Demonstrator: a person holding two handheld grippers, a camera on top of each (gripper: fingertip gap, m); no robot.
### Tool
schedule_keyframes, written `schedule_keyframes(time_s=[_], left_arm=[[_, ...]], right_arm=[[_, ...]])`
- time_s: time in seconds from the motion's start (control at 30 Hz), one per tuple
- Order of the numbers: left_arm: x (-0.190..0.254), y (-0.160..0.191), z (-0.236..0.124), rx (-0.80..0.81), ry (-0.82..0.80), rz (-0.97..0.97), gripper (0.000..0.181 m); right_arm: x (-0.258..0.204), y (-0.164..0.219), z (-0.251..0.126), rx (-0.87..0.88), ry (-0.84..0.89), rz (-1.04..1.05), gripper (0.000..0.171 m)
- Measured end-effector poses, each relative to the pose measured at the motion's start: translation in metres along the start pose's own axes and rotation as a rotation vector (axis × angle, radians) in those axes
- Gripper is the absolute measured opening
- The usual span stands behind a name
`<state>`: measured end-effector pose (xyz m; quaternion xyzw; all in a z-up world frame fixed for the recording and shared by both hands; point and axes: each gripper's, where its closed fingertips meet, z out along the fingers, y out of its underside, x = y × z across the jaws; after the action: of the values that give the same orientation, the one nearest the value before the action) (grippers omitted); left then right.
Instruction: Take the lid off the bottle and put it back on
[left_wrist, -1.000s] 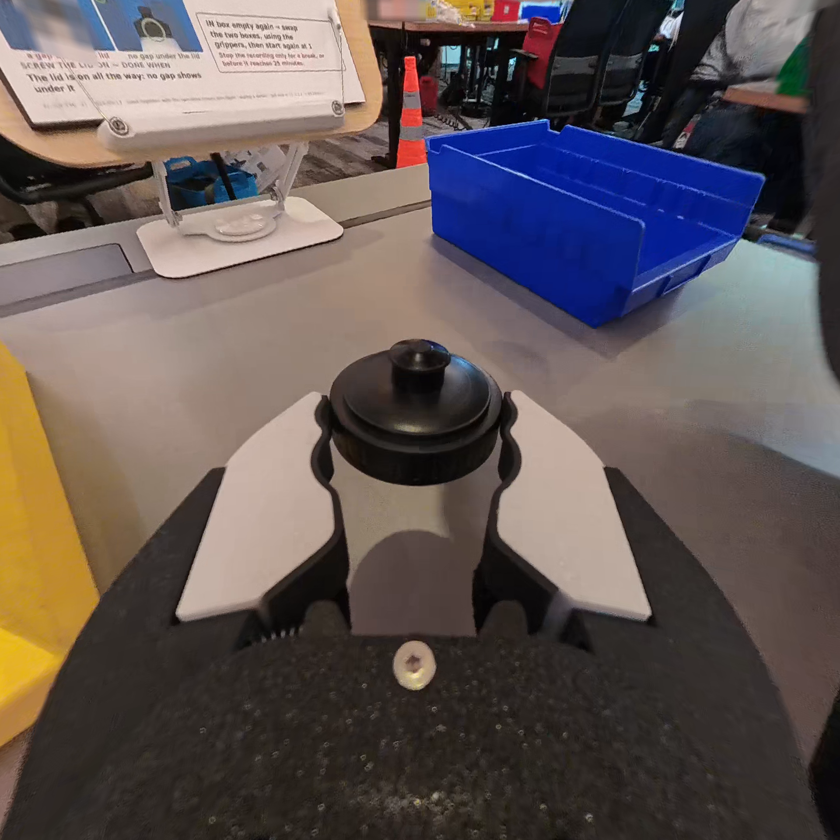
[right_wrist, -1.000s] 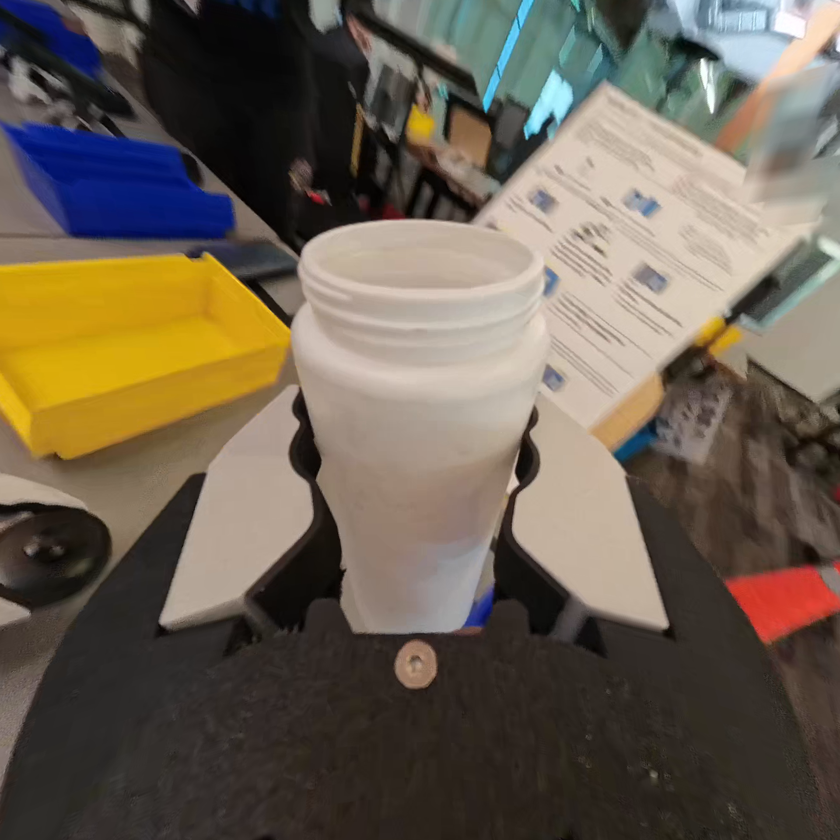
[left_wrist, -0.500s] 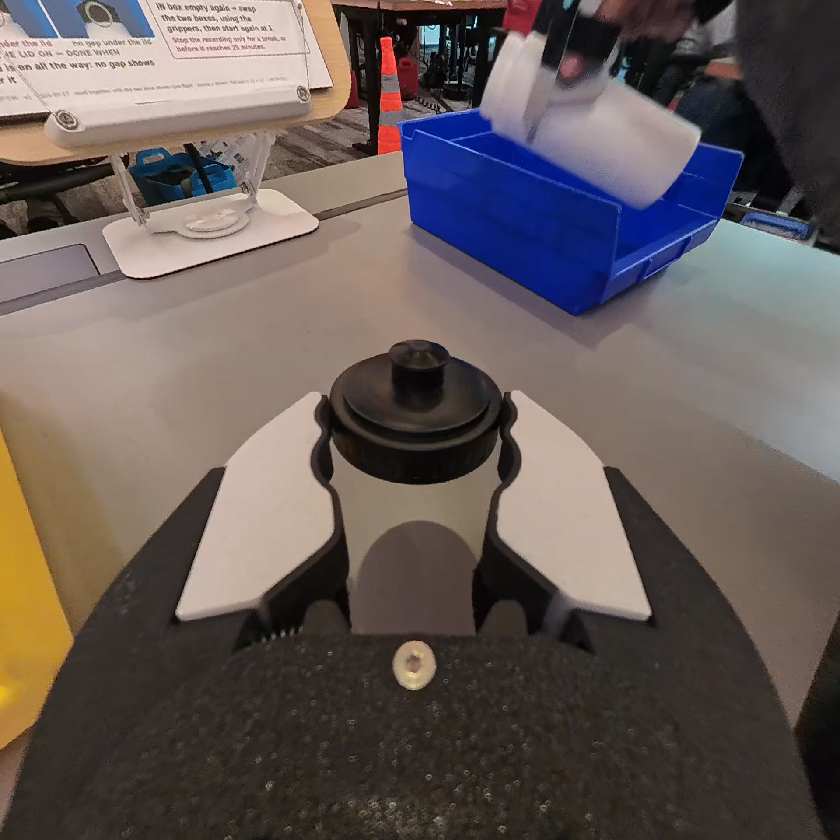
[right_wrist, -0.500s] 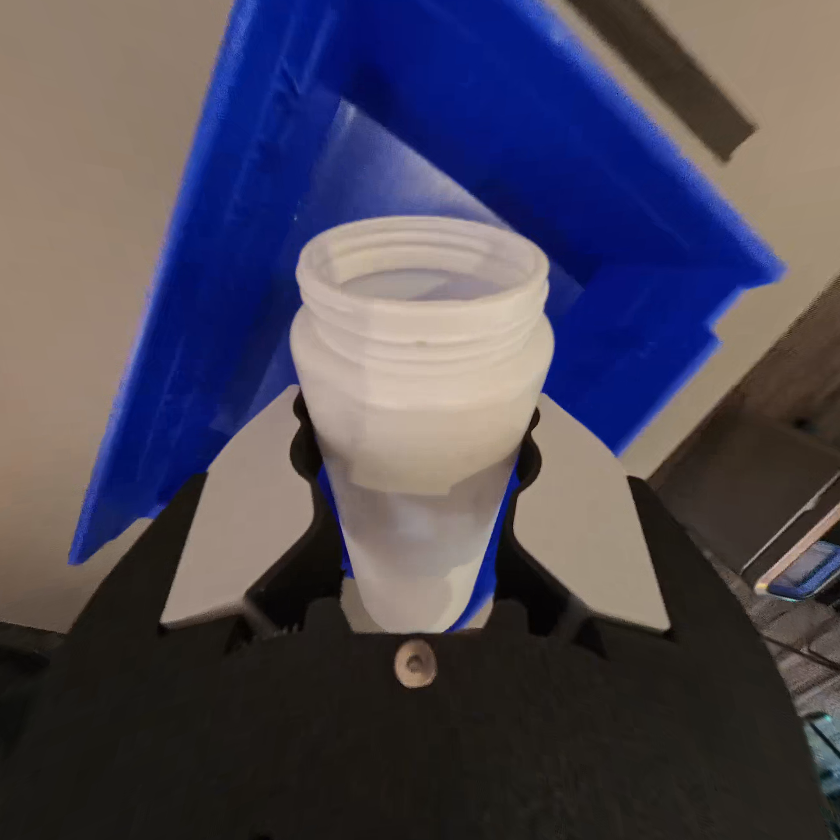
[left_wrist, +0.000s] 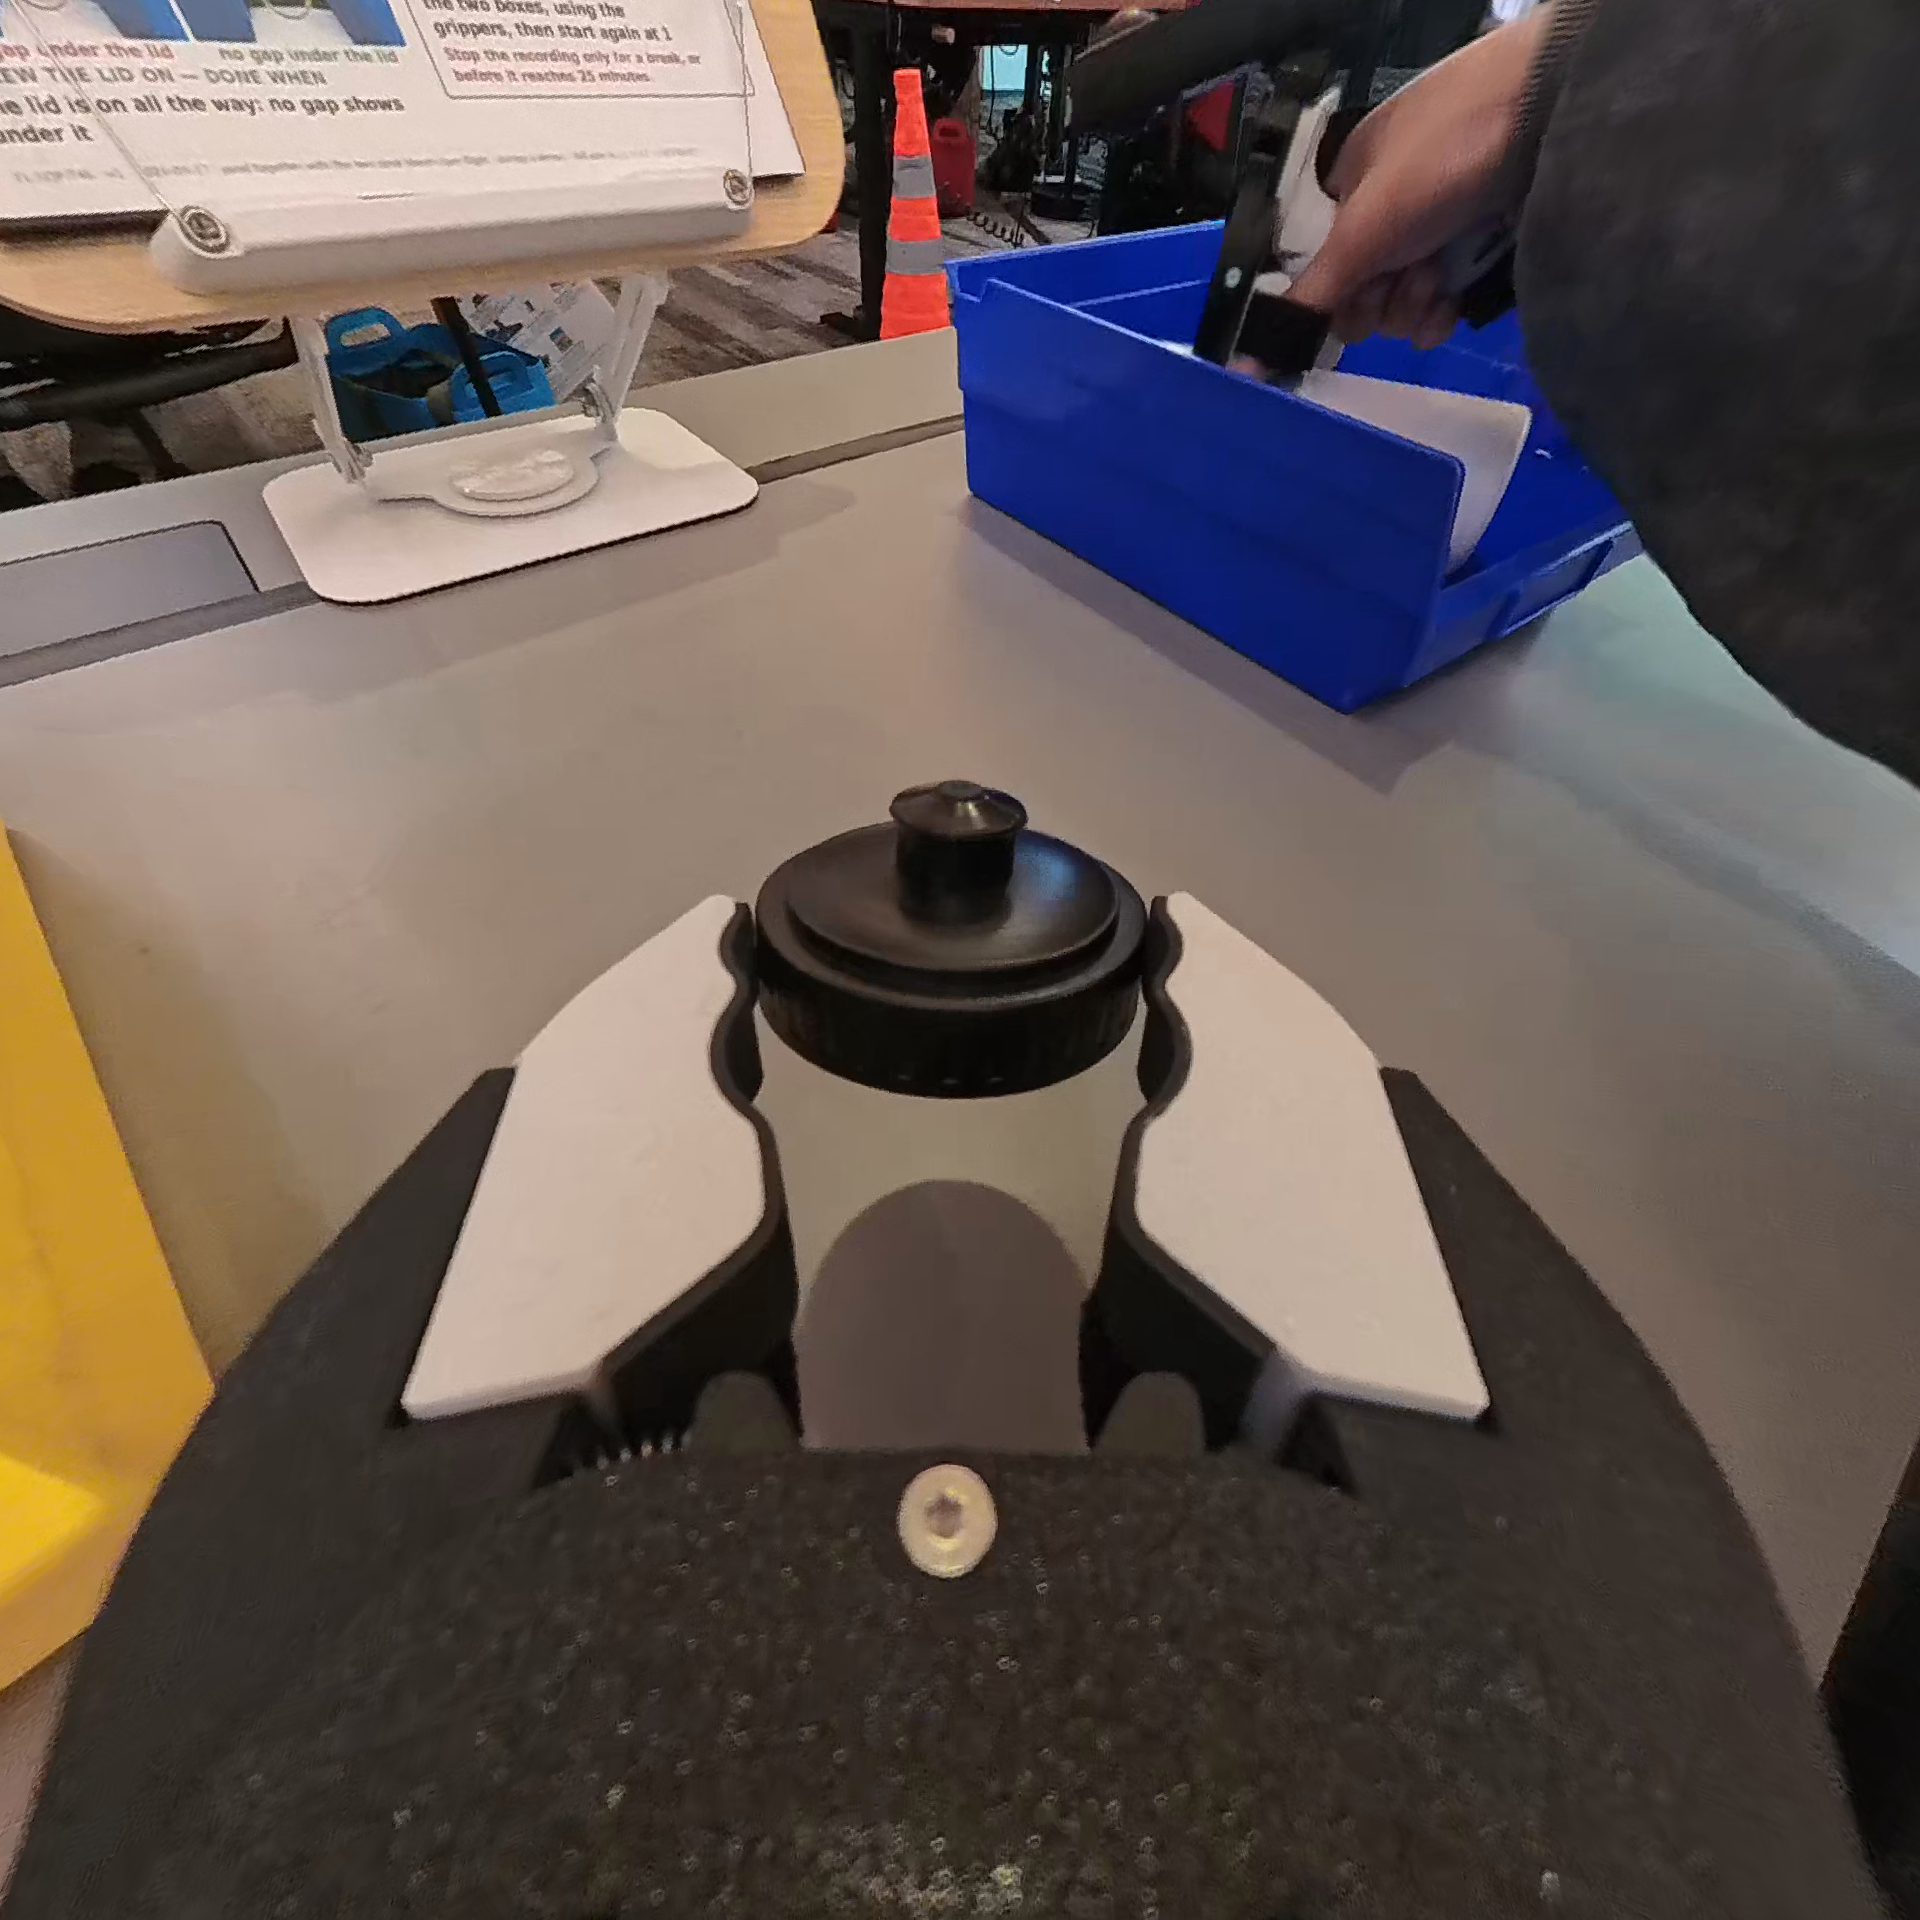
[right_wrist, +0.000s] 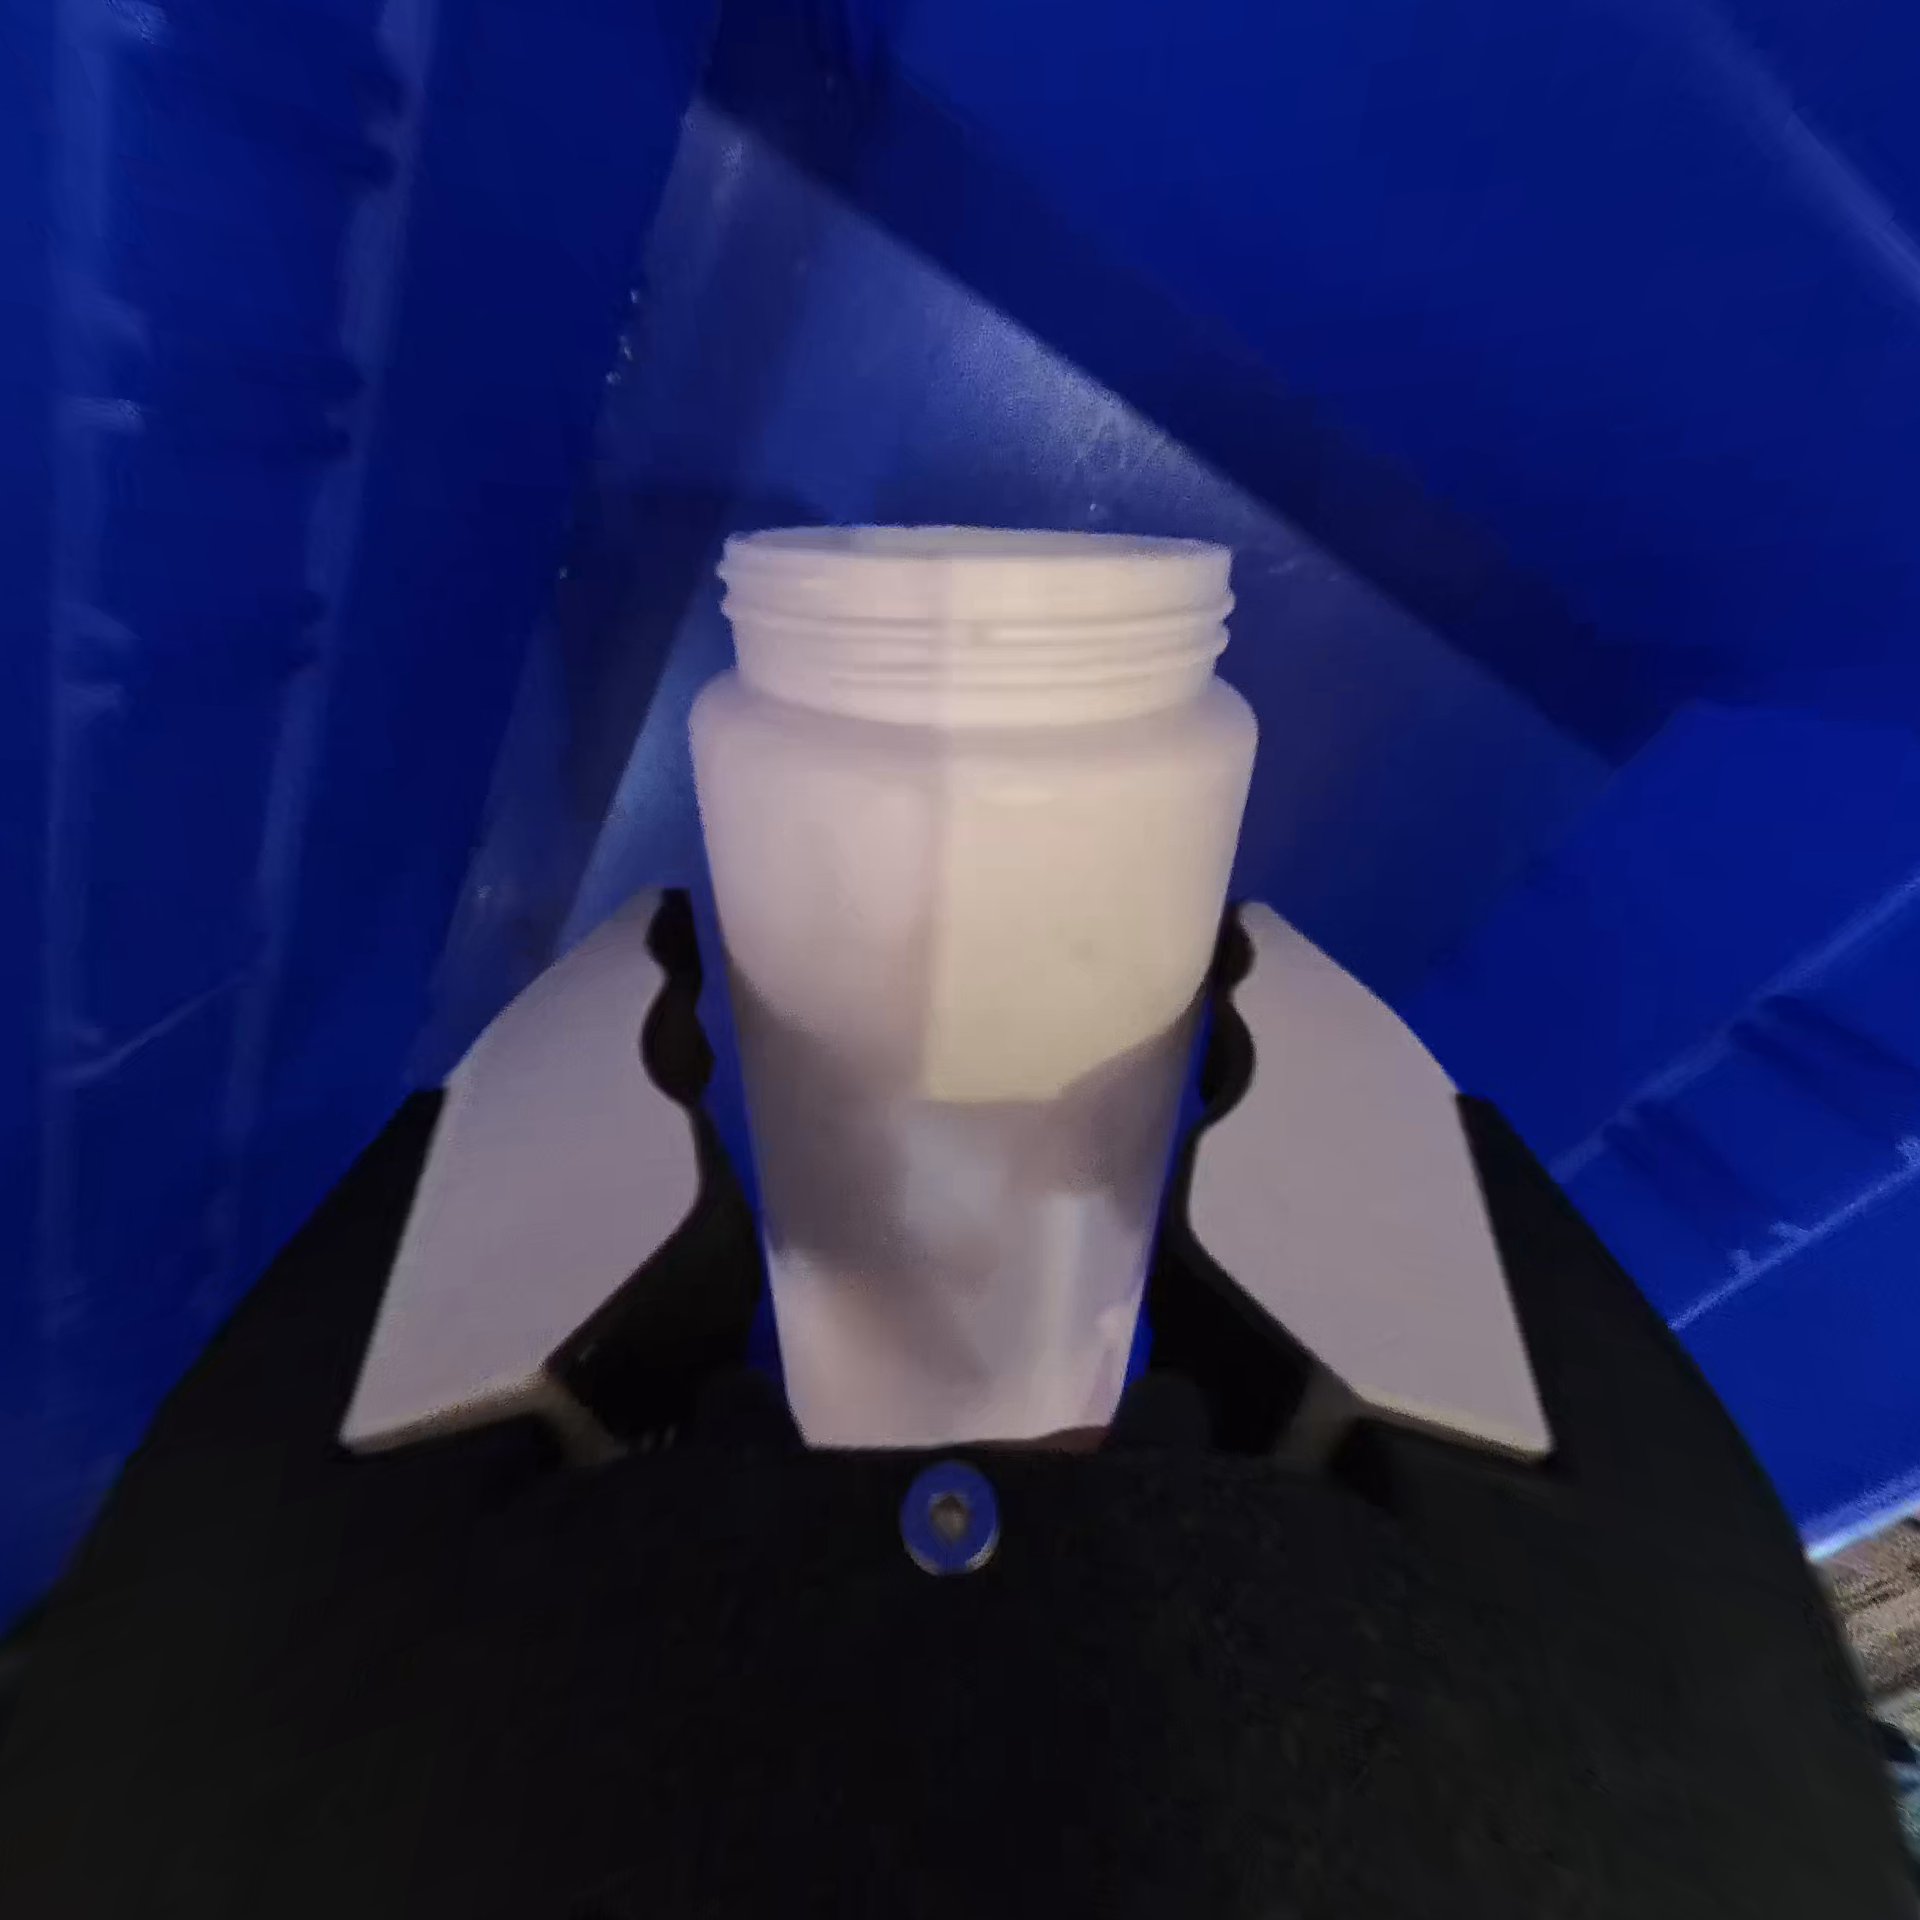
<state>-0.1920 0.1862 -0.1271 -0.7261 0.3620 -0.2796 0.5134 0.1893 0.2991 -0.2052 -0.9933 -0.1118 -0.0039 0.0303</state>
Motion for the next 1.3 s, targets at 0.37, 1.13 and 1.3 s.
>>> schedule_keyframes(time_s=[0.37, 1.13, 1.3], left_arm=[[0.037, -0.031, -0.019, 0.167, 0.378, -0.022, 0.069], [0.026, 0.000, 0.005, 0.030, 0.125, 0.415, 0.070], [0.024, -0.004, 0.001, 0.047, 0.103, 0.370, 0.069]], right_arm=[[-0.203, 0.032, -0.184, 1.095, -0.396, -0.448, 0.079], [-0.414, 0.041, -0.079, 0.582, -1.200, -0.191, 0.088], [-0.414, 0.036, -0.079, 0.620, -1.126, -0.192, 0.073]])
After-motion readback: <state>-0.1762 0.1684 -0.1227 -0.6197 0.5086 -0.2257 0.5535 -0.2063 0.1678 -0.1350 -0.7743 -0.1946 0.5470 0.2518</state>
